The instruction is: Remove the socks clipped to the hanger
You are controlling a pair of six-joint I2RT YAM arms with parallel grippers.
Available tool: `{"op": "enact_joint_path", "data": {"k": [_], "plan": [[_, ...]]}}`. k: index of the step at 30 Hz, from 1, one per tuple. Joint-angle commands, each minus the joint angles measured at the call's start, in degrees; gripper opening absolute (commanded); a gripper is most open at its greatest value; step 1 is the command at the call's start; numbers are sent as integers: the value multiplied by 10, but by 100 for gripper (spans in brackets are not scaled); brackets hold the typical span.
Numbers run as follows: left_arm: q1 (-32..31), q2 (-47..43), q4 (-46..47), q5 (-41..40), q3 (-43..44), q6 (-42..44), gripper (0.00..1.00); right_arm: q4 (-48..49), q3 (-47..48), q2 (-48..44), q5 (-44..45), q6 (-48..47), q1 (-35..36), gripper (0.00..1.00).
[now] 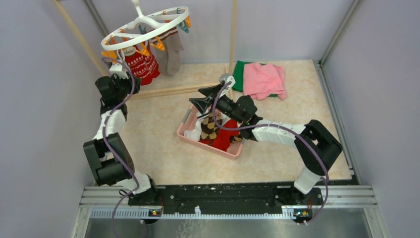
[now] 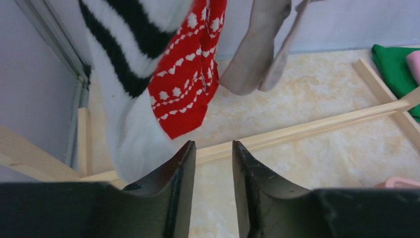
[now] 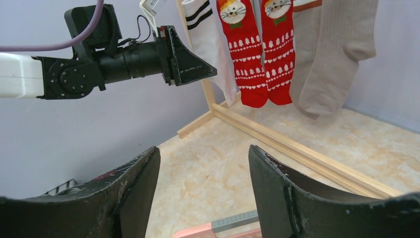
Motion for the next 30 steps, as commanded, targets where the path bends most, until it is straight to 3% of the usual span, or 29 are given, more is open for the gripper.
{"op": "enact_joint_path", "data": {"k": [1, 3, 4, 13, 15, 17, 18, 20, 25, 28, 30], "plan": [[-12, -7, 67, -40, -7, 19, 26, 34, -2, -20, -3, 12, 5, 63], [-13, -8, 47, -37, -1, 22, 3, 27, 2, -20, 1, 10, 5, 60], [-13, -11, 37, -31, 0, 20, 0, 21, 5, -20, 3, 7, 5, 59], [-45, -91, -101, 71, -24, 34, 0, -19, 23, -19, 37, -4, 5, 53], [-45, -116, -135, 72, -32, 39, 0, -65, 34, -27, 80, -22, 2, 61], [-44, -131, -189, 54, -29, 53, 0, -130, 58, -28, 123, -28, -15, 64], [-44, -133, -228, 36, -20, 58, 7, -158, 70, -26, 134, -25, -31, 64], [-40, -128, -284, 27, -8, 84, 34, -187, 90, -20, 128, -8, -70, 64], [-13, -115, -371, 22, 4, 130, 82, -198, 166, 33, 76, 5, -148, 63], [-3, -122, -385, 19, -13, 137, 94, -229, 226, 77, 119, -24, -160, 62], [3, -129, -400, 17, -20, 147, 96, -245, 244, 92, 188, -36, -160, 69]]}}
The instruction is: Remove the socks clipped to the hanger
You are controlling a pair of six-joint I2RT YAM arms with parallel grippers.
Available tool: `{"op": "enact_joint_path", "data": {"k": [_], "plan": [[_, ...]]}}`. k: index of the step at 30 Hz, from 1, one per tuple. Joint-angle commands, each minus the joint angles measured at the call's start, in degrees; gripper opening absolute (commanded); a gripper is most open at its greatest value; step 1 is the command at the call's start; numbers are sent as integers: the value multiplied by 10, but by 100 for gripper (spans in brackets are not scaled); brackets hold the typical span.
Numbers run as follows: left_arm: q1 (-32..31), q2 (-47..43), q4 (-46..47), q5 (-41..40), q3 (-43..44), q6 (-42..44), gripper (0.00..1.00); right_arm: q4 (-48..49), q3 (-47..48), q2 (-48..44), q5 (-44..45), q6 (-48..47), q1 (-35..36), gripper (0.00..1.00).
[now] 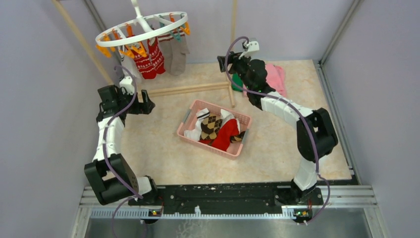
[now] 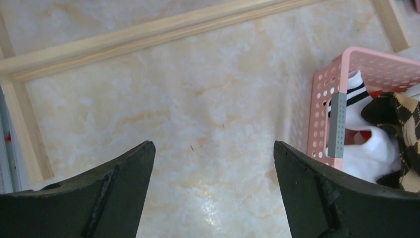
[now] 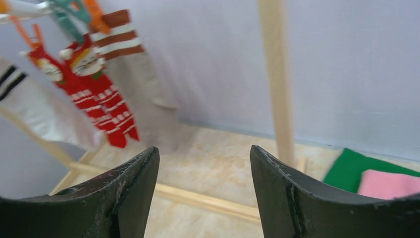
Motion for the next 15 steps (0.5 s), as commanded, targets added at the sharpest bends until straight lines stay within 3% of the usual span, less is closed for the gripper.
{"op": "enact_joint_path", "data": {"k": [1, 9, 15], "plan": [[15, -17, -49, -4, -10, 38, 96, -38, 56, 41, 113, -35, 5, 73], [57, -19, -86, -1, -11, 64, 96, -53, 159, 144, 156, -43, -27, 73], [63, -31, -94, -7, -18, 67, 97, 1, 216, 203, 112, -34, -42, 54]]}}
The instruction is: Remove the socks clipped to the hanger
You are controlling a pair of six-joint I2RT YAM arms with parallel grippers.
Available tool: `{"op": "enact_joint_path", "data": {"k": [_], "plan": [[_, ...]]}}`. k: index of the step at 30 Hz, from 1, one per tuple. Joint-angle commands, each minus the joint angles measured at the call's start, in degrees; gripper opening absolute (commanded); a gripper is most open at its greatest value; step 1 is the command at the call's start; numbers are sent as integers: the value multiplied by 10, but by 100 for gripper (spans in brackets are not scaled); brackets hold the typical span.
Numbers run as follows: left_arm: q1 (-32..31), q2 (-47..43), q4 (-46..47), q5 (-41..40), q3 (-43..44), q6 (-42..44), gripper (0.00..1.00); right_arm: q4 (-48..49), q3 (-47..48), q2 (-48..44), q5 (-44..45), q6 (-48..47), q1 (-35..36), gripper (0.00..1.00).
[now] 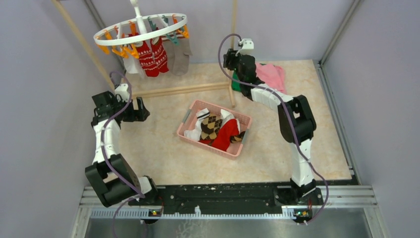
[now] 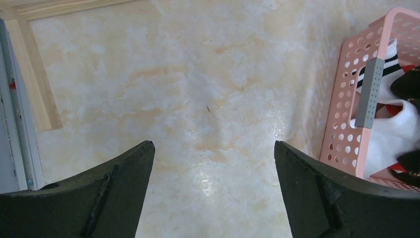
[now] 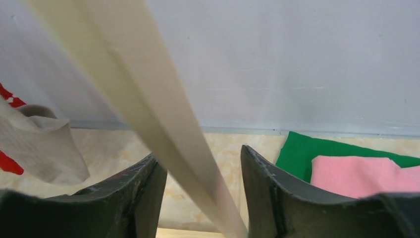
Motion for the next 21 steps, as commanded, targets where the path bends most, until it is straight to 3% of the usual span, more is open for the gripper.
{"op": "enact_joint_path", "data": {"k": [1, 6, 10, 18, 20, 21], "plan": [[4, -26, -8, -2, -7, 13, 97, 53, 55, 20, -27, 9, -16, 50], [6, -26, -14, 2, 2, 2, 97, 109, 11, 8, -83, 65, -57, 17], [6, -27, -19, 10, 11, -7, 96, 148, -35, -16, -128, 92, -82, 7], [6, -47, -21, 47, 22, -35, 96, 135, -65, -51, -259, 131, -116, 5], [6, -49, -19, 63, 27, -45, 96, 106, -57, -55, -254, 122, -107, 17], [6, -50, -18, 75, 27, -48, 96, 92, -54, -57, -248, 116, -100, 28]]}}
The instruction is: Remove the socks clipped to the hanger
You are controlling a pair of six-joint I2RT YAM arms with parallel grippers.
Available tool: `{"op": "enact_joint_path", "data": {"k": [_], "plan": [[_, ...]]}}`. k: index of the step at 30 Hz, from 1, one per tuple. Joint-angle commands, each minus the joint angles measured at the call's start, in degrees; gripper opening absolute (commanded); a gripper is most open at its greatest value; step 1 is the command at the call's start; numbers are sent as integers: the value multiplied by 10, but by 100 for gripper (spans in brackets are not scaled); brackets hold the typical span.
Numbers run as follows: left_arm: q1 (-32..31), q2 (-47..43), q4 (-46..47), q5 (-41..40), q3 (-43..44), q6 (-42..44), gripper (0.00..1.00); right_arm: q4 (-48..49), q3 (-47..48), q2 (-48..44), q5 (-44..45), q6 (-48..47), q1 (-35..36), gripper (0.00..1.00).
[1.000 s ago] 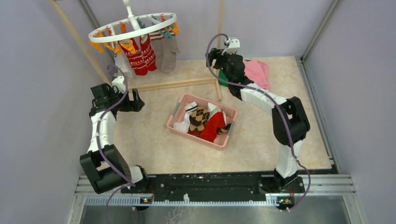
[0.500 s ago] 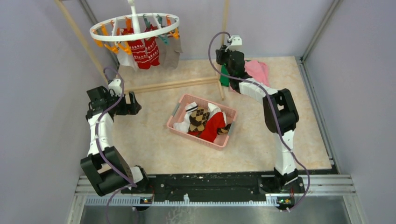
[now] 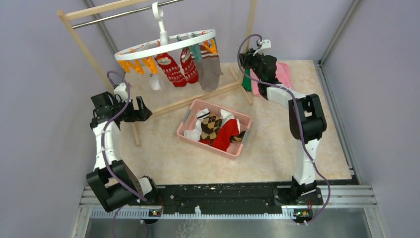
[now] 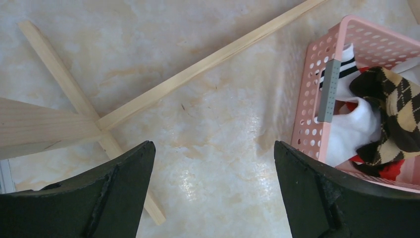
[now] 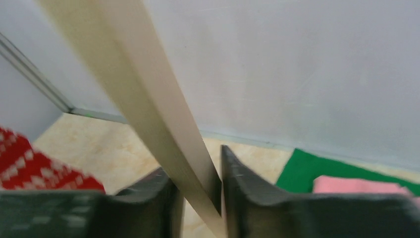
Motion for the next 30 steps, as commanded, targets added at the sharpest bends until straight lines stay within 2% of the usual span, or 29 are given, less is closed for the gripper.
{"op": "enact_joint_path", "data": {"k": [1, 4, 7, 9, 14, 19, 24, 30], "plan": [[3, -21, 20, 58, 25, -26, 96, -32, 10, -57, -31, 98, 15, 37], [3, -27, 45, 98, 12, -38, 97, -45, -8, -71, -8, 85, 29, 59], [3, -29, 61, 148, -2, -29, 97, -33, -51, -100, 10, 97, 30, 77], [3, -27, 65, 173, -11, -16, 97, -18, -85, -137, 20, 95, 30, 97], [3, -16, 60, 193, -7, -13, 95, 32, -171, -218, -7, 104, 33, 99], [3, -20, 73, 199, -7, -33, 95, 61, -216, -247, -55, 79, 81, 99], [3, -16, 43, 209, 9, -44, 95, 154, -200, -192, -158, 96, 107, 99], [3, -13, -2, 239, -5, -42, 94, 218, -90, -91, -228, 114, 122, 98]]}}
